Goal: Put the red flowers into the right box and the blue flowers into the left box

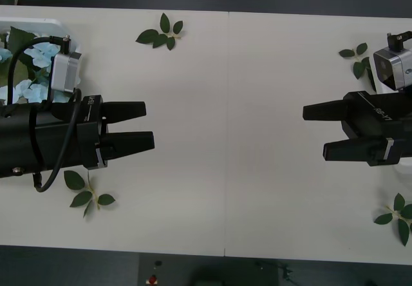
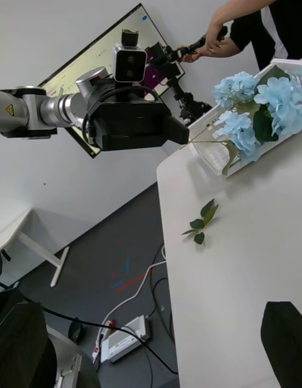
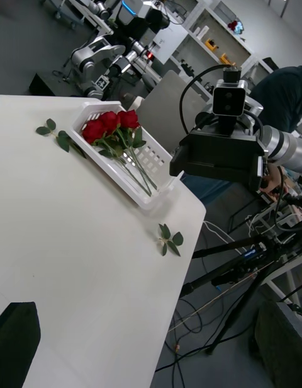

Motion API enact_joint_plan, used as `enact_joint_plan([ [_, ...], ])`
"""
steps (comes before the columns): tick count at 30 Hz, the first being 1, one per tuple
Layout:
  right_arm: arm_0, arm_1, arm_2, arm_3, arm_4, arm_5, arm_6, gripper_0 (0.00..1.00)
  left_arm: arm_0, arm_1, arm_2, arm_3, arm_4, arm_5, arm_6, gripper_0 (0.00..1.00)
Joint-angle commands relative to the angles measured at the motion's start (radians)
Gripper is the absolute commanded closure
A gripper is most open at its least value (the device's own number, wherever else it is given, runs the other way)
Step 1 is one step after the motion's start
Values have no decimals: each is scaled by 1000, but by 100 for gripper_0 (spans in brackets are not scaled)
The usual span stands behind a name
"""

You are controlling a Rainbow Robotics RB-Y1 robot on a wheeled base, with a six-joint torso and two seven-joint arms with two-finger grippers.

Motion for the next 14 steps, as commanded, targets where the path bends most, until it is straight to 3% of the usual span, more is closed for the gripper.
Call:
enact_joint_plan([
  [1, -14, -2, 6, -30, -2, -25, -15, 0, -6, 14, 22, -15, 8, 3, -25, 0],
  [14, -14, -2, 6, -30, -2, -25, -15, 0, -6, 14, 22, -15, 8, 3, -25, 0],
])
